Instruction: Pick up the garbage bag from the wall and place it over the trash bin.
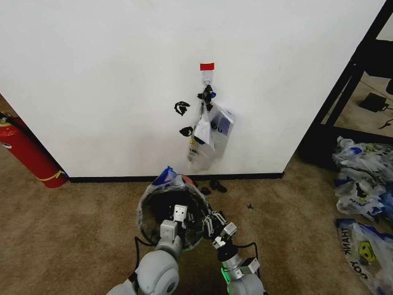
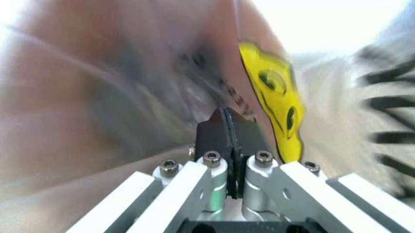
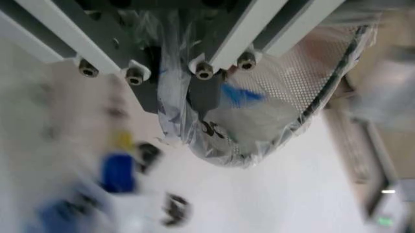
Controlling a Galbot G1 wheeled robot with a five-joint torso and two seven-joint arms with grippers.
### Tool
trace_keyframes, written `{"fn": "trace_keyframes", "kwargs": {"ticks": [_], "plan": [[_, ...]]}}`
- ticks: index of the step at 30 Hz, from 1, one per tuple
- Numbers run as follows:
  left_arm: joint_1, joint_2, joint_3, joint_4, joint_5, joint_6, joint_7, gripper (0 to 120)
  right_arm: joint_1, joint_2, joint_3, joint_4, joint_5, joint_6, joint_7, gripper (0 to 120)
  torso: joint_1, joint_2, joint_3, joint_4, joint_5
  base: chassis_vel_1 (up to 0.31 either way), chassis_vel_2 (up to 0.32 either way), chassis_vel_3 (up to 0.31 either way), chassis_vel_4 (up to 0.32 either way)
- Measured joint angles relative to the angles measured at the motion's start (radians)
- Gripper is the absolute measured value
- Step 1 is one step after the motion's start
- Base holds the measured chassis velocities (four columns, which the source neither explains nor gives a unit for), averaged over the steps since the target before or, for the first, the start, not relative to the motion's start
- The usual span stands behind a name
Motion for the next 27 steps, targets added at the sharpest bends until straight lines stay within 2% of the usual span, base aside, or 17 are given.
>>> {"fn": "trace_keyframes", "kwargs": {"ticks": [3, 8, 9, 12, 15, 27], "plan": [[0.051, 0.029, -0.020, -0.077, 0.041, -0.009, 0.018, 0, -0.001, -0.015, -0.010, 0.020, 0.040, -0.062, 0.081, 1, 0.000, 0.000, 0.000, -0.0001, 0.0001, 0.000, 0.000, 0.000, 0.000], [0.179, 0.080, -0.076, -0.302, 0.150, -0.058, 0.097, 0, -0.015, -0.066, -0.031, 0.120, 0.205, -0.248, 0.356, 1, 0.000, 0.000, 0.000, 0.0000, 0.0003, 0.000, 0.000, 0.000, 0.000], [0.179, 0.080, -0.076, -0.302, 0.150, -0.058, 0.097, 0, -0.015, -0.066, -0.031, 0.120, 0.205, -0.248, 0.356, 1, 0.000, 0.000, 0.000, 0.0000, 0.0003, 0.000, 0.000, 0.000, 0.000], [0.207, 0.082, -0.106, -0.361, 0.183, -0.081, 0.116, 0, -0.031, -0.101, -0.024, 0.191, 0.286, -0.356, 0.466, 1, 0.000, 0.000, 0.000, -0.0001, 0.0002, 0.000, 0.000, 0.000, 0.000], [0.210, 0.071, -0.134, -0.376, 0.198, -0.098, 0.128, 0, -0.043, -0.128, -0.009, 0.251, 0.344, -0.433, 0.555, 1, 0.000, 0.000, 0.000, -0.0002, 0.0000, 0.000, 0.000, 0.000, 0.000], [0.217, 0.057, -0.127, -0.341, 0.207, -0.110, 0.129, 0, -0.032, -0.106, 0.010, 0.245, 0.309, -0.471, 0.647, 1, 0.000, 0.000, 0.000, -0.0002, 0.0001, 0.000, 0.000, 0.000, 0.000]]}}
